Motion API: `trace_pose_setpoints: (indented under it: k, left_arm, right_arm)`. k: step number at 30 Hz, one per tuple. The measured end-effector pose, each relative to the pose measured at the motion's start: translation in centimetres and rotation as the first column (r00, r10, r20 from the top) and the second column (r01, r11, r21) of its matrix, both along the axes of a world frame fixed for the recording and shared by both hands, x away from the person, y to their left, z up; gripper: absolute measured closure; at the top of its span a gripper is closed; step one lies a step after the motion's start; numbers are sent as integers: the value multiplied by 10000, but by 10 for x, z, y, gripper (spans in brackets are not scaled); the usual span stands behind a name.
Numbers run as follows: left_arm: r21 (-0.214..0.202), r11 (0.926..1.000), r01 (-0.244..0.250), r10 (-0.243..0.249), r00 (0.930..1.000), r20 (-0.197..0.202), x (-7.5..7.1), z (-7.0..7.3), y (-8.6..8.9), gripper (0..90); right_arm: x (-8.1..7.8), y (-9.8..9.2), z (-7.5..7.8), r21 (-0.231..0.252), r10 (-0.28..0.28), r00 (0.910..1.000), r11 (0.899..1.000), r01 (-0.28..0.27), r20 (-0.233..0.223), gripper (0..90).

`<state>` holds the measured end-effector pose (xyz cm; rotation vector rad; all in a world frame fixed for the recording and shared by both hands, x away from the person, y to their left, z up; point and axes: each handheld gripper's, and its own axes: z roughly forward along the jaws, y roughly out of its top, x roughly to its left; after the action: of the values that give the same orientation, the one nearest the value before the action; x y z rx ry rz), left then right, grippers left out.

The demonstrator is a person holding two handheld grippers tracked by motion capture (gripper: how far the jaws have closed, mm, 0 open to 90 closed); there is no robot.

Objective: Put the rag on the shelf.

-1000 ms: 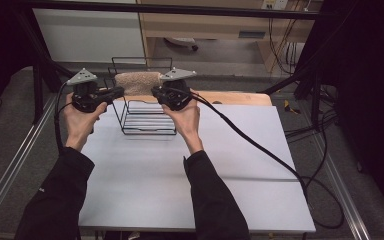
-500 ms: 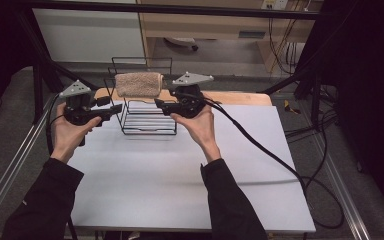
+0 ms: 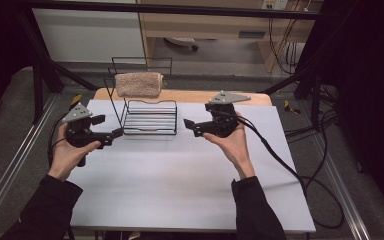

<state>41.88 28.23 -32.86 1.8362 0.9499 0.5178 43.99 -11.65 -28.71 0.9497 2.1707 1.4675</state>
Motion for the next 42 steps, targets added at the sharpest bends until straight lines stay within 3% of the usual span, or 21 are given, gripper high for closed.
trace_pose_setpoints:
  k: [10,22,33,42]
  left_arm:
    - [-125,9997,219,-221,9996,-176,-21,-32,4,111]
    - [-161,9991,384,-393,9974,-606,-41,-75,7,113]
    - [357,9979,531,-491,9932,-1052,-51,-101,12,114]
    - [897,9914,949,-846,9901,-1123,-57,-113,6,111]
  right_arm:
    - [-23,-54,-32,-8,-469,9981,9989,469,-390,9]
    - [-47,-98,-92,-226,-548,9911,9984,525,-1214,4]
    - [-69,-134,-139,-260,-595,9818,9981,557,-1805,4]
    - [-82,-154,-159,-591,-608,9744,9970,491,-2166,4]
